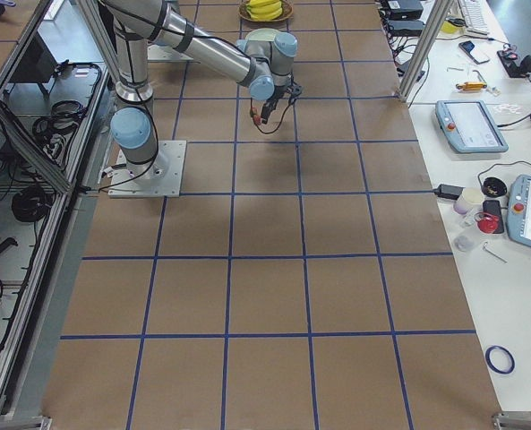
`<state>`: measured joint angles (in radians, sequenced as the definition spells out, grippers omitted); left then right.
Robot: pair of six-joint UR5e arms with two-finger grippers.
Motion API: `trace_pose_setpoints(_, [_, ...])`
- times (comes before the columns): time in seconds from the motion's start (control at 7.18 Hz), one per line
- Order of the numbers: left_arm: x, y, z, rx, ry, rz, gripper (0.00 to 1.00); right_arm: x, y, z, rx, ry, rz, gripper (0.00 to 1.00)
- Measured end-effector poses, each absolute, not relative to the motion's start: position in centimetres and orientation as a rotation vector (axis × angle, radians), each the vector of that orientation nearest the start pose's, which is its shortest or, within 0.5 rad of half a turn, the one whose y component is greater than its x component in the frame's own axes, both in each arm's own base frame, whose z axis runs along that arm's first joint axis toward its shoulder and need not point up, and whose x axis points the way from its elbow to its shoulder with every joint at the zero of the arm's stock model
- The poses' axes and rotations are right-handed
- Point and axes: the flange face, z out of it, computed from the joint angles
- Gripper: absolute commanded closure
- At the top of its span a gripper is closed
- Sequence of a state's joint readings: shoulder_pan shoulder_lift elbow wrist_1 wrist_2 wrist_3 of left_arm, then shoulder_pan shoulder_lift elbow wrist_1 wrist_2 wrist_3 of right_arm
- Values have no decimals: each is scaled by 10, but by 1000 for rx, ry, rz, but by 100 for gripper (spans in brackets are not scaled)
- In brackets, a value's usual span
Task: Collect all strawberries into plate
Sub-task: 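Return the right gripper and grasp a second strawberry, then carry the second strawberry and set it beside the first one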
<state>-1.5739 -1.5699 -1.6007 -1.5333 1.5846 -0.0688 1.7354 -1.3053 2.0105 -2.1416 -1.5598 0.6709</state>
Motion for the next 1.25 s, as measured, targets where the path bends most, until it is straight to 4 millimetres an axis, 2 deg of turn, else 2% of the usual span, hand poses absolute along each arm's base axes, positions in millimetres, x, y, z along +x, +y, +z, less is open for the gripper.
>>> trace_pose_setpoints(0.28, [-133,-491,477,-103,3126,-13,0,214,-453,193,1150,2960,178,0])
trace_pose_setpoints(0.42, [-134,-491,476,-103,3126,-11,0,215,-443,184,1267,2899,157,0])
trace_pose_setpoints(0.84, [-134,-491,476,-102,3126,-11,0,218,-422,168,1354,2841,121,5])
trace_pose_setpoints(0.97, [-134,-491,476,-102,3127,-10,0,219,-420,167,1363,2835,121,11])
trace_pose_setpoints(1.25, [-134,-491,475,-103,3127,-7,0,225,-417,167,1356,2827,126,30])
